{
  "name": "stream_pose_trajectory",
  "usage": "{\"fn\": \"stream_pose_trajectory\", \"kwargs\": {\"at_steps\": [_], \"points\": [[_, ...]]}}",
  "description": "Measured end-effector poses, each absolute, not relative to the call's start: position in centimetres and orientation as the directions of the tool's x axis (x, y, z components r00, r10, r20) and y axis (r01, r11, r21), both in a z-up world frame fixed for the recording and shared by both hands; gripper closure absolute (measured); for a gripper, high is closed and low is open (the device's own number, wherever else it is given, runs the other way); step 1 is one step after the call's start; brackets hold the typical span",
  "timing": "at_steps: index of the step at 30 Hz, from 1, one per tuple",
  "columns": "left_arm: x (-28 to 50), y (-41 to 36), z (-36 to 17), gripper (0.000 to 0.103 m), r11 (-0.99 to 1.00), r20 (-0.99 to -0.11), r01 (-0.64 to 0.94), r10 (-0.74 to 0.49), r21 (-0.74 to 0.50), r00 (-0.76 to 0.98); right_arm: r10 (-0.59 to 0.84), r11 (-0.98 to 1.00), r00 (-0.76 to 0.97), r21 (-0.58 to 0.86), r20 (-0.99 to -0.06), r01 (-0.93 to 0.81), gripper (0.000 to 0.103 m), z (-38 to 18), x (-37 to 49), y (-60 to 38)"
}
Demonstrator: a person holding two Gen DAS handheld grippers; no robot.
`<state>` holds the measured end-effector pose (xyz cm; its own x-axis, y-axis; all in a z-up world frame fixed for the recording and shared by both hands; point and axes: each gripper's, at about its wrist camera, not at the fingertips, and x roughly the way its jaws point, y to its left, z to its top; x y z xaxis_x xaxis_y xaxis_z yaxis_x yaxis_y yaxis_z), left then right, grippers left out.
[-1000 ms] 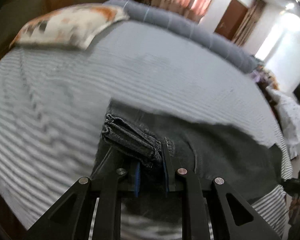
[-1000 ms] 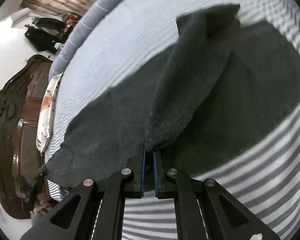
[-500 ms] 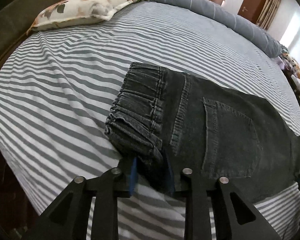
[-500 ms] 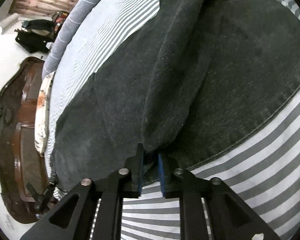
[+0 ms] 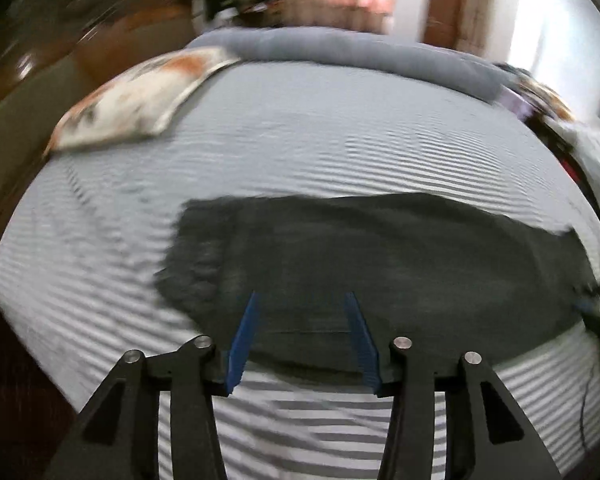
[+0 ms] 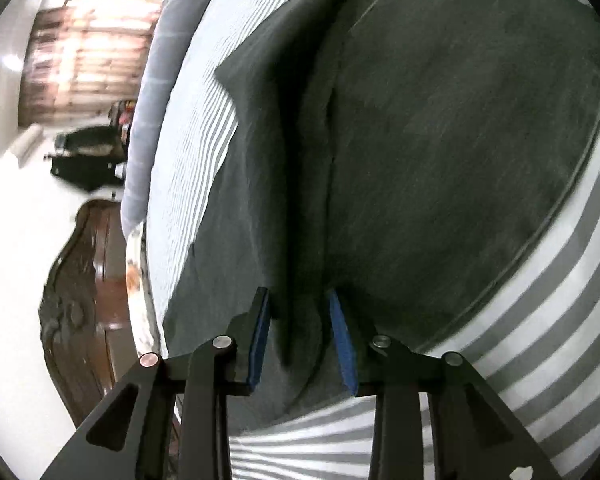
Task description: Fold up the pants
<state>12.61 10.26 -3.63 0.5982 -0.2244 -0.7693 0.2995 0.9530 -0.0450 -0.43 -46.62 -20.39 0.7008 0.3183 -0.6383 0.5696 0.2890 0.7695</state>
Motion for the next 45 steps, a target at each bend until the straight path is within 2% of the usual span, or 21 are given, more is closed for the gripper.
{"fn": "stream_pose_trajectory", "kwargs": {"at_steps": [7,18,19,20,21,31,40,41,42,43,45], "points": [[8.8,-2.3,-4.1,0.055,0.816,-0.764,0.578,-0.374,0.000,0.527,0.247,0.343,0.702,0.738,-0.668,0.581,0.075,-19.4,0.9,-50.6],[2.3,-17.4,-10.0,0.055,0.528,-0.811,0.841,-0.439,0.117,0.388,0.300,0.263,0.732,0.790,-0.612,0.554,0.075,-20.6,0.8,-53.0],[2.2,-18.0,-10.3,0.055,0.516,-0.813,0.848,-0.437,0.124,0.385,0.314,0.255,0.733,0.798,-0.603,0.546,0.080,-20.6,1.1,-53.1],[1.8,-18.7,-10.6,0.055,0.504,-0.813,0.854,-0.439,0.129,0.382,0.334,0.255,0.735,0.807,-0.590,0.532,0.092,-20.4,1.6,-53.3],[1.6,-19.5,-10.8,0.055,0.496,-0.812,0.859,-0.443,0.131,0.380,0.341,0.262,0.732,0.807,-0.590,0.529,0.093,-20.2,1.8,-53.4],[1.4,-23.1,-12.1,0.055,0.489,-0.798,0.863,-0.465,0.129,0.383,0.380,0.243,0.748,0.839,-0.544,0.486,0.096,-17.4,4.2,-53.9],[2.9,-23.8,-13.0,0.055,0.580,-0.738,0.760,-0.368,0.294,0.566,0.395,0.271,0.744,0.842,-0.540,0.467,0.096,-15.0,5.9,-53.9],[3.3,-24.1,-13.2,0.059,0.579,-0.742,0.759,-0.360,0.297,0.565,0.396,0.277,0.744,0.842,-0.538,0.462,0.096,-15.0,5.9,-53.9],[3.8,-24.3,-13.2,0.079,0.587,-0.743,0.756,-0.360,0.289,0.564,0.395,0.283,0.741,0.840,-0.542,0.463,0.094,-15.0,5.9,-54.0],[4.2,-24.4,-13.1,0.089,0.594,-0.748,0.755,-0.360,0.277,0.557,0.391,0.285,0.739,0.836,-0.548,0.469,0.093,-15.2,5.8,-54.2],[5.0,-24.3,-12.5,0.094,0.617,-0.755,0.750,-0.369,0.238,0.542,0.390,0.267,0.746,0.842,-0.539,0.469,0.090,-15.4,5.4,-54.7]]}}
